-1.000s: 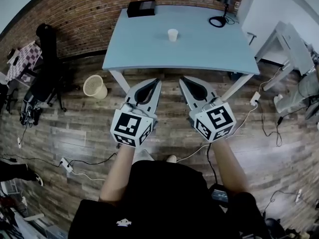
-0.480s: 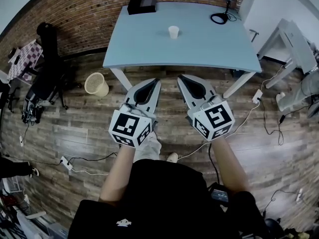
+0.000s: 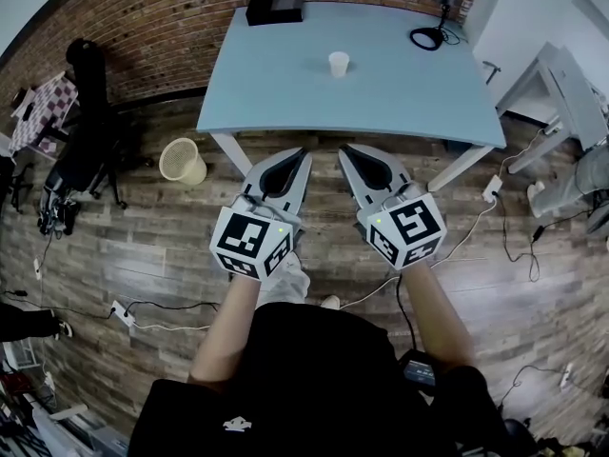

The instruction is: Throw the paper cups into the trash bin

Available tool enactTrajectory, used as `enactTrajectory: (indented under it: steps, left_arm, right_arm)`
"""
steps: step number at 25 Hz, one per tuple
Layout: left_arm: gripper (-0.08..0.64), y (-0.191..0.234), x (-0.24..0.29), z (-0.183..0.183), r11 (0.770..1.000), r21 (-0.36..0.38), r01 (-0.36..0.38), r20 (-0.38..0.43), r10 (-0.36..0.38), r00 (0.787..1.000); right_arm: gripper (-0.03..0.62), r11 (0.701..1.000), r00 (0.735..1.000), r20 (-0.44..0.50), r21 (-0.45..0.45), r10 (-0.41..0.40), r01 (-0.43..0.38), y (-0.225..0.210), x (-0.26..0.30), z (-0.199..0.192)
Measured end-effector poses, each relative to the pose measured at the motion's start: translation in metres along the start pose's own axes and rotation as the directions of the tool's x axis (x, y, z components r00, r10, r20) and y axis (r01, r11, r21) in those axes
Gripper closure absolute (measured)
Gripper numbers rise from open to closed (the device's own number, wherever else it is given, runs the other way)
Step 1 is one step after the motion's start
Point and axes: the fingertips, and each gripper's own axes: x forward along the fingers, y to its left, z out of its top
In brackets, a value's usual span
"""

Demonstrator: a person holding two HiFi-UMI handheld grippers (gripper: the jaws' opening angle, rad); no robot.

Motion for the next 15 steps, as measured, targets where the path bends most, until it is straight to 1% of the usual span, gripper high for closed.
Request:
enactTrajectory:
  steps: [11, 15]
  left_arm:
    - [0.56, 0.061, 0.039, -0.002, 1.0, 0.009, 0.028, -0.009, -0.028, 1.0]
    - [0.56, 0.084, 0.05, 0.004, 0.999, -0.027, 0.045, 0.013, -0.045, 0.999]
  right_arm:
    - [0.589, 1.0, 0.999, -0.024, -0.003, -0.023, 0.023, -0.028, 0.068, -0.002]
    - [0.589, 0.999, 0.999, -0.038, -0.004, -0.034, 0.034, -0.038, 0.093, -0.004]
